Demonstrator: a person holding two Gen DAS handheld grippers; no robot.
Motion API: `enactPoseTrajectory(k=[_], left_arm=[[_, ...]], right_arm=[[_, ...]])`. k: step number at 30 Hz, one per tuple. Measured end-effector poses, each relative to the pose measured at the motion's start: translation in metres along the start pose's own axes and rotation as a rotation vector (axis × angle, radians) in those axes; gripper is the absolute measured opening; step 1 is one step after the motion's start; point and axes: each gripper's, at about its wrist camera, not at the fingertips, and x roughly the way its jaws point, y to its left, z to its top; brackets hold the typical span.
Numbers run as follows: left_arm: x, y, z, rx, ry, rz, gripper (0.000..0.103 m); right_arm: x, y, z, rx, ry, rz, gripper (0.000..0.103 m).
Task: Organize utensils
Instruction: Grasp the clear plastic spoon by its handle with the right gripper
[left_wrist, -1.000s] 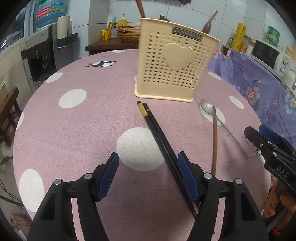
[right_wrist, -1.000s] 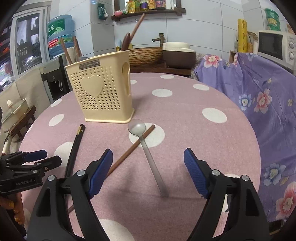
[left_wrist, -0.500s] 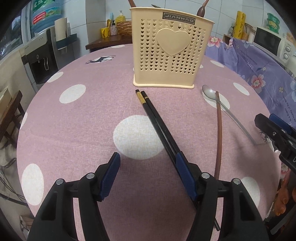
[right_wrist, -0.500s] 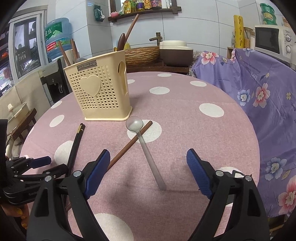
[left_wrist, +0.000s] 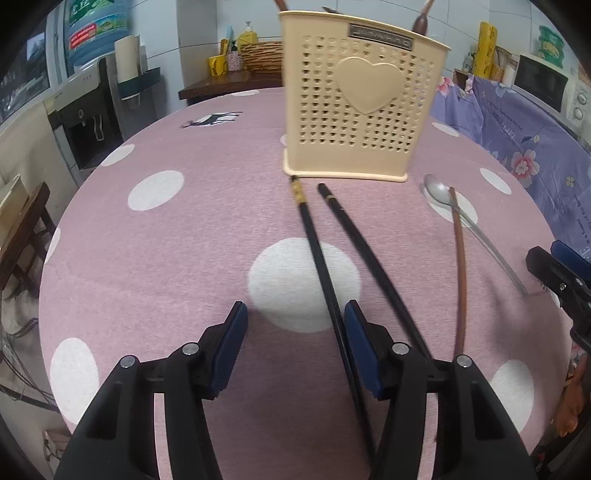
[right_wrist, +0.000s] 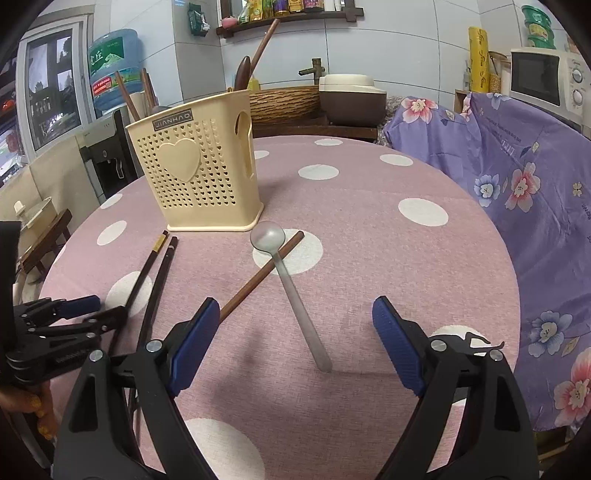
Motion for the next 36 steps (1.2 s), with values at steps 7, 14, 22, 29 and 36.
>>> enactPoseTrajectory(k=[7,14,22,29,36], left_arm=[[-0.002,0.021,0.001,-0.060,0.001,-0.011,0.053],[-0.001,0.026,0.004,-0.088,0.007,-0.043,0.053],[-0.002,0.033,0.003,-0.114,0.009,-0.072,0.053],[-0.003,0.037,0.004,-0.120,0.011,-0.078,0.053],[-0.001,0.037,0.005,-0.118,0.011,-0.077,0.053]], right_arm=[[0.013,0.003,0.015,-0.049,0.020,0.037,0.084],[0.046,0.029,0.041,-0.220,0.094,0.179,0.083],[0.102,0.036,0.064,-0.303,0.159,0.178,0.064],[0.129,0.036,0.071,-0.314,0.226,0.181,0.054],[0.141,0.035,0.074,-0.298,0.256,0.185,0.049]])
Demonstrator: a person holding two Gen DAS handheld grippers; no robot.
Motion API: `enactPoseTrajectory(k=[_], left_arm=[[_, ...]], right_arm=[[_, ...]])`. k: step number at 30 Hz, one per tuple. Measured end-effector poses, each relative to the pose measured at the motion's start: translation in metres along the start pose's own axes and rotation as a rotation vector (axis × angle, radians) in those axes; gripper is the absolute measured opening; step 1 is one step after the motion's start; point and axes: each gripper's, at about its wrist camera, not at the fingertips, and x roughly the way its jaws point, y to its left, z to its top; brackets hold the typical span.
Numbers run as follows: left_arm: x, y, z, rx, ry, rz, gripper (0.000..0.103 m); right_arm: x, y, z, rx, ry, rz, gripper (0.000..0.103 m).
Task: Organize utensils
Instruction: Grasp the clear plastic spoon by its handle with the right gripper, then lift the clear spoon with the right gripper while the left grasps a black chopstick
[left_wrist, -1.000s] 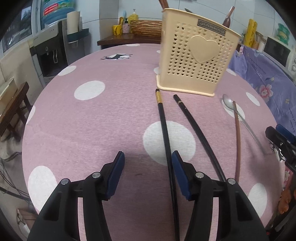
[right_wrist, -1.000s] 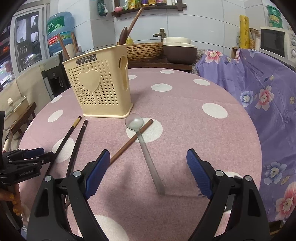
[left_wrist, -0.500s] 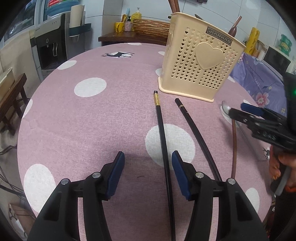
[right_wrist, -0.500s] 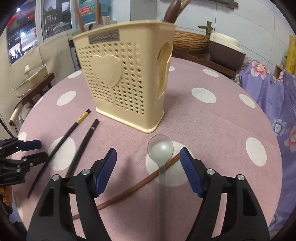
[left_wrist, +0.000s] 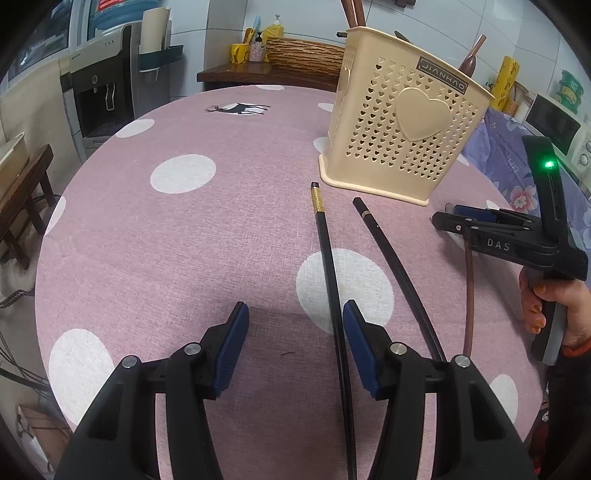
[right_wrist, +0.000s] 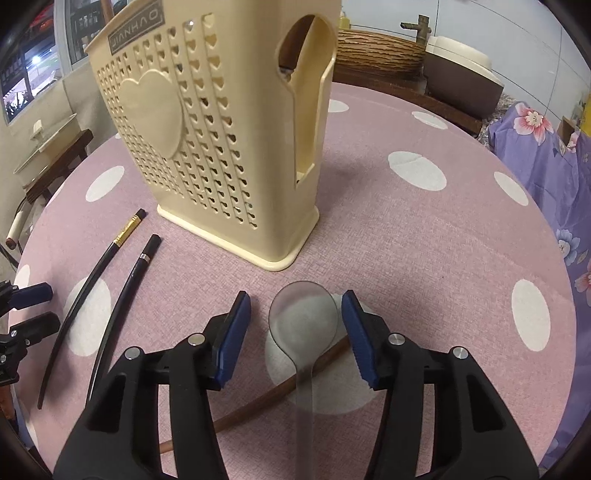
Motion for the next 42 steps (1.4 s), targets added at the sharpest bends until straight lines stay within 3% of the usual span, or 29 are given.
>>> enactPoseTrajectory(k=[4,10,21,29,38,42], left_arm=[[0.002,-0.001,0.002,0.004,0.001,-0.001,0.053],[0.005,-0.007,0.004,0.024,0.005,0.000,0.053],[0.019,-0.019,0.029,0.081,0.015,0.009,0.053],[0.047,-0.029,0.056,0.124,0.068,0.034,0.040],[0.065,-0.034,0.080,0.144,0.087,0.090,0.013],[0.066,-0.036,0.079,0.143,0.070,0.113,0.009]], right_arm=[[-0.002,0.002,-0.001,-0.001,-0.001,-0.002,0.037],[-0.010,0.003,-0.005,0.052,-0.009,-0.020,0.037],[-0.112,0.015,-0.015,0.190,-0.258,-0.011,0.037],[-0.166,0.028,-0.027,0.215,-0.365,-0.017,0.037],[-0.179,0.035,-0.037,0.228,-0.397,-0.005,0.037],[-0.178,0.035,-0.040,0.235,-0.393,-0.003,0.037]])
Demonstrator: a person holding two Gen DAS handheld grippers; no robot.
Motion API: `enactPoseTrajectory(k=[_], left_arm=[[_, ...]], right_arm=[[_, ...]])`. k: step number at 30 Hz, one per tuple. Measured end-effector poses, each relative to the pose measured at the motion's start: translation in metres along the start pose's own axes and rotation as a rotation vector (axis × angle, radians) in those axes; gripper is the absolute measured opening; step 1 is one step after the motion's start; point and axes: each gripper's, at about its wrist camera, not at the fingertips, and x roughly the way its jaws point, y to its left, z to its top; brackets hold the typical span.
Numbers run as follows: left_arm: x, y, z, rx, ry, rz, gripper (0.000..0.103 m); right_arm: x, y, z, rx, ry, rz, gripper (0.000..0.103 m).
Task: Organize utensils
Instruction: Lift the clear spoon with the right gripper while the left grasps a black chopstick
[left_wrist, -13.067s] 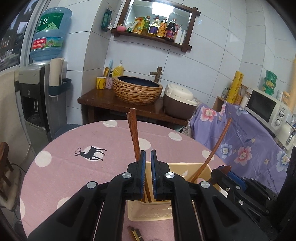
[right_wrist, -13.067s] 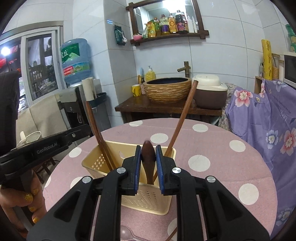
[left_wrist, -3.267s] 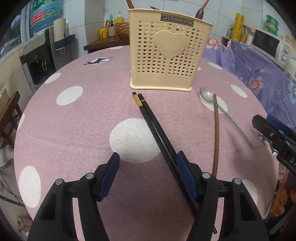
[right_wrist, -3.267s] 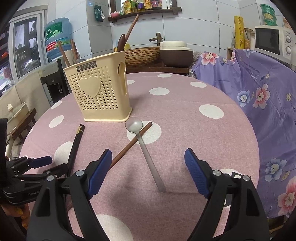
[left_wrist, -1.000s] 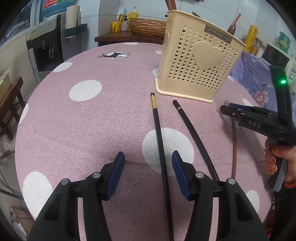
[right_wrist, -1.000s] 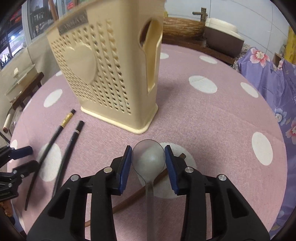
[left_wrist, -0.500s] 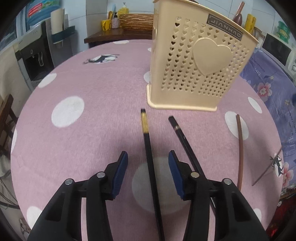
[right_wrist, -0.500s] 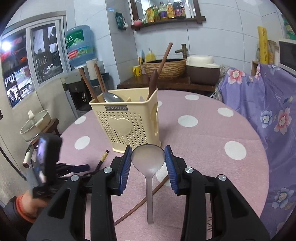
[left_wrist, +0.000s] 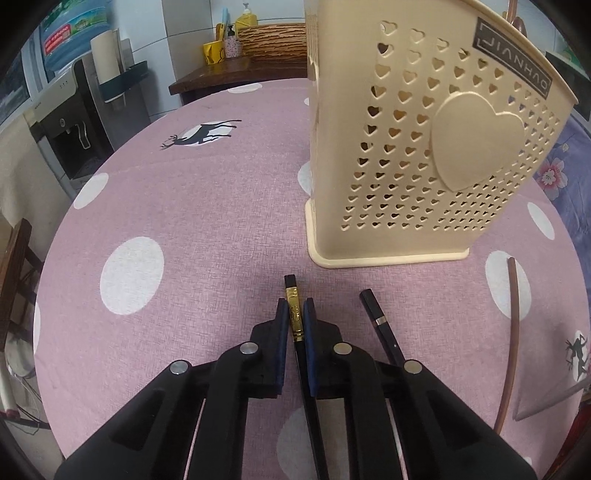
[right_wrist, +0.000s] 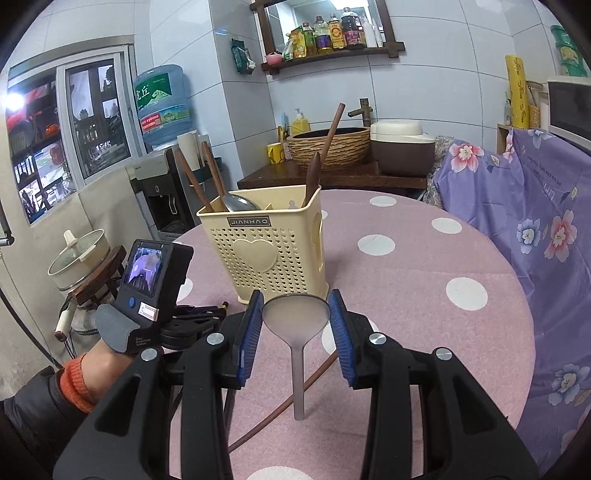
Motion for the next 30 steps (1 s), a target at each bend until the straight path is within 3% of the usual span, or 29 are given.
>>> enactPoseTrajectory(k=[10,17,24,30], left_arm=[[-0.003,-0.003,-0.004,-0.012,-0.027,0.013,0.008],[-0.012,0.007,-0.004,-0.064,-0.046,-0.056,0.008],[-0.092,0.030,-0.005,-0.127,-0.210,-0.176,0.008],[-0.161,0.050,-0.010,-0.151,-0.370,-0.227,0.008]], right_arm=[[-0.001,-0.004,-0.003,0.023,-0.007,-0.005,0.037],[-0.002,-0.005,-0.004,0.029,-0.010,-0.010,0.037],[-0.004,-0.006,-0.005,0.030,-0.013,-0.013,0.037],[-0.006,-0.007,-0.007,0.034,-0.017,-0.016,0.037]])
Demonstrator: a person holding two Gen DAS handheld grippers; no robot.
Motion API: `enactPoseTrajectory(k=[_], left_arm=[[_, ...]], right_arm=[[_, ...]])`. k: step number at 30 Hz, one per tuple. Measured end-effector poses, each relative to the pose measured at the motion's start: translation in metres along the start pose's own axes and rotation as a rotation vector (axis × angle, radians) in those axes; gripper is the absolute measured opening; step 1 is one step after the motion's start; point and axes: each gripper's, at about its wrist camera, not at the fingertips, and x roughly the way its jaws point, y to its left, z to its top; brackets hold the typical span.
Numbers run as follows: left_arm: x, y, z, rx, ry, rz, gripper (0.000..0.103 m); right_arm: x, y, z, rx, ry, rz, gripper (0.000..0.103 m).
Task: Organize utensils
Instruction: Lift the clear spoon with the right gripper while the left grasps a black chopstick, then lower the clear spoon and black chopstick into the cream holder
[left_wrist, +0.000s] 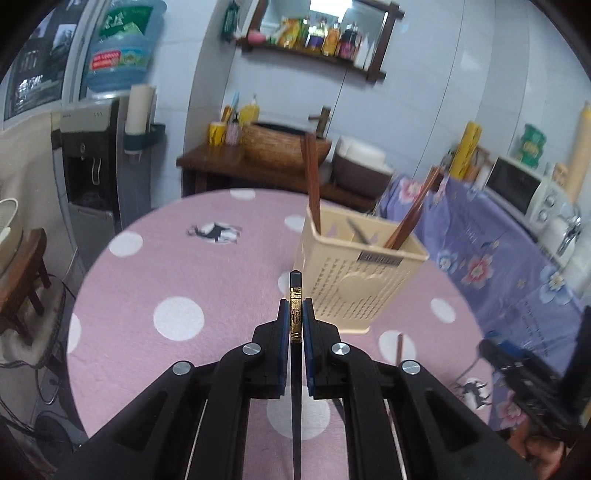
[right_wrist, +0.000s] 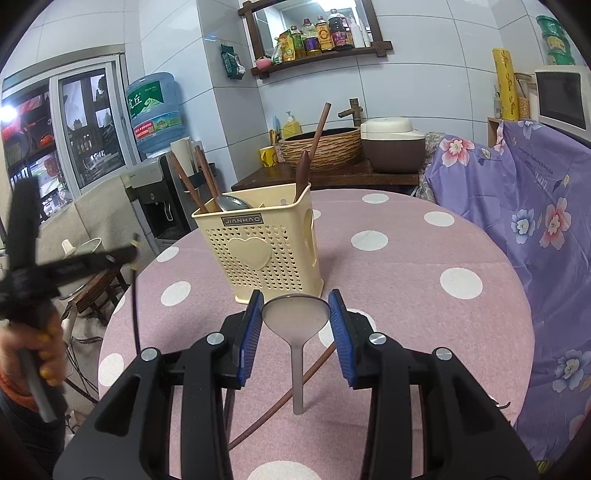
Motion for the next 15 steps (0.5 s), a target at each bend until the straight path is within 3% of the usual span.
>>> enactPoseTrajectory(k=[5,15], left_arm=[[-0.026,-0.002,0.004,-0.003,-0.066,-0.020,0.008],[-0.024,-0.001,0.007,-0.008,-0.067,-0.042,0.008]], right_arm=[[-0.001,-0.001,0.000,0.001,-0.001,-0.005,0.037],[-0.005,0.003,0.003,-0.013,-0.007,-0.006,0.037]])
